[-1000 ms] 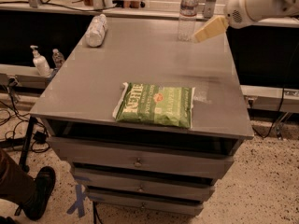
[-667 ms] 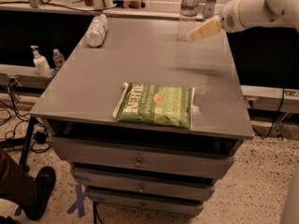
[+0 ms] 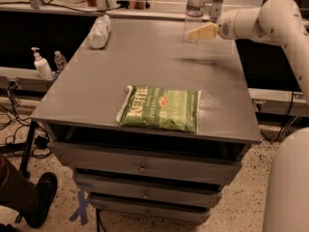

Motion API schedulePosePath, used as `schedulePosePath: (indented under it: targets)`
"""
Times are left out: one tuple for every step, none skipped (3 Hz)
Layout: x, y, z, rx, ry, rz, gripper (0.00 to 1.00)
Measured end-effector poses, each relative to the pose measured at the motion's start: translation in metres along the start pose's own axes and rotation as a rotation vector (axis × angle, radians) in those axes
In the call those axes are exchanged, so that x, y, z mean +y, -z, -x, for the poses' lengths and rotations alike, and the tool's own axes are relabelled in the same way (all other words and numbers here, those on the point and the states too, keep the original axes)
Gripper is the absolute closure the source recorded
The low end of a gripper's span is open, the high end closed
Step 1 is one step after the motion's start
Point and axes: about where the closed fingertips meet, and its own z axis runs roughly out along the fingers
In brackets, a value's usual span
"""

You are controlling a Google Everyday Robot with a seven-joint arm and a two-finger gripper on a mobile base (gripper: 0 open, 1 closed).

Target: Knock water bottle over

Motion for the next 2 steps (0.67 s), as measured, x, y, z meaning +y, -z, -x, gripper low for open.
schedulePosePath:
  targets:
    - [-0.001, -0.031, 0.002, -0.05, -0.013, 0.027, 0.0]
    - [0.005, -0.055, 0.008, -0.075, -0.006, 0.06, 0.0]
